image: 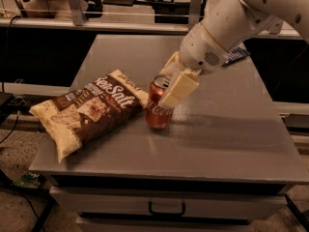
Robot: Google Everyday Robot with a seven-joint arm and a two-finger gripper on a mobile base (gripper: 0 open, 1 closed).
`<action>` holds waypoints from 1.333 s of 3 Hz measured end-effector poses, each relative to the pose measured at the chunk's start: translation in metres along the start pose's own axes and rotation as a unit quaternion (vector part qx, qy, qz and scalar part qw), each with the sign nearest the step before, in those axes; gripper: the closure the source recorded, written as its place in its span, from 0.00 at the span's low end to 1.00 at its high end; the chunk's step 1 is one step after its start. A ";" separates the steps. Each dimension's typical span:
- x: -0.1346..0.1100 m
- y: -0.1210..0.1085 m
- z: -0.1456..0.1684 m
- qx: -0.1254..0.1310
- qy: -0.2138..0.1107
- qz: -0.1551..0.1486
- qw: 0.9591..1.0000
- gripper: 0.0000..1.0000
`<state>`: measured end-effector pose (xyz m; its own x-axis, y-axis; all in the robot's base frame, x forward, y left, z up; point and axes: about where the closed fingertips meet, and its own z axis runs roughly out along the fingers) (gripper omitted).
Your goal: Move coke can near brown chip bag
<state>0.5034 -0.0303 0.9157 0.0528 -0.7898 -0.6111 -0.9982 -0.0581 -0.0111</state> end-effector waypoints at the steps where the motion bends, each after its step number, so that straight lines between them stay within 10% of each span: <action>1: -0.001 -0.005 0.013 -0.002 0.006 -0.008 1.000 0.51; 3: -0.006 -0.009 0.019 -0.002 0.002 -0.014 1.000 0.00; 4: -0.006 -0.009 0.019 -0.002 0.002 -0.014 1.000 0.00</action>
Offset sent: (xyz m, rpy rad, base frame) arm 0.0119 0.0171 -0.0109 0.0076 -0.0223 0.0229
